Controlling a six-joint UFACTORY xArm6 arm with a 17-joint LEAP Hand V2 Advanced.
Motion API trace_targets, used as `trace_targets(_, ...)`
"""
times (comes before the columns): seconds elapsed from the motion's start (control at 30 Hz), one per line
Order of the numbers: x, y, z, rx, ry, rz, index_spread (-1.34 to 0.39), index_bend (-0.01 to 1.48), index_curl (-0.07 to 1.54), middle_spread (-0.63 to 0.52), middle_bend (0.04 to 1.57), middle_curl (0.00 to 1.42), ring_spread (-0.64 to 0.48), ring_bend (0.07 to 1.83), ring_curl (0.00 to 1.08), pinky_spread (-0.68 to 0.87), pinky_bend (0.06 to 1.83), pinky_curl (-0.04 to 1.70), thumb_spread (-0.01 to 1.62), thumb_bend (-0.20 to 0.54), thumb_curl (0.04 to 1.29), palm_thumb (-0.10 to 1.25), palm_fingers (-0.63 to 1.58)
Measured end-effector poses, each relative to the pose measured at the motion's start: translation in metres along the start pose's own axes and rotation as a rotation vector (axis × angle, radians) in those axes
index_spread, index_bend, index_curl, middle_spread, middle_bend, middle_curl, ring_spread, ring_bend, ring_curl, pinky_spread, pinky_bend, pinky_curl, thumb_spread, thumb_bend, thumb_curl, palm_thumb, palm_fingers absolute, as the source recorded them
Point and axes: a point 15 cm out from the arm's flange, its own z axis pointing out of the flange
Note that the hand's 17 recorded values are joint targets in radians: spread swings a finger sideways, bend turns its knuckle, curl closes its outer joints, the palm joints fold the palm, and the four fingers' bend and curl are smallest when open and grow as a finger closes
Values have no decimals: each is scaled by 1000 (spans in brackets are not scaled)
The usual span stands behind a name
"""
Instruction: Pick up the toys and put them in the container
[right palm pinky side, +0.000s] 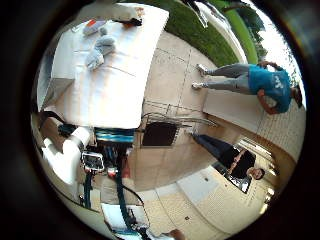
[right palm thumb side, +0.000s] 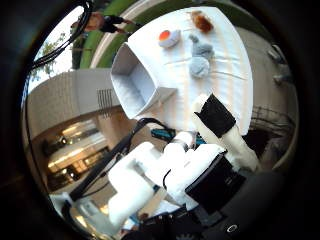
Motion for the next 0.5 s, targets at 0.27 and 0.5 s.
trace_targets(0.27, -12, -7, 4, -24, 4, -42, -150, 179, 303, 33, 176, 330, 261, 338, 322, 385, 587, 141, 1314, -13, 310, 685, 224)
trace_targets(0.5, -50, -74, 14, -82, 29, -263, -167, 159, 302, 26, 160, 327, 251, 348, 330, 374, 568, 142, 1307, -11, 319, 707, 169)
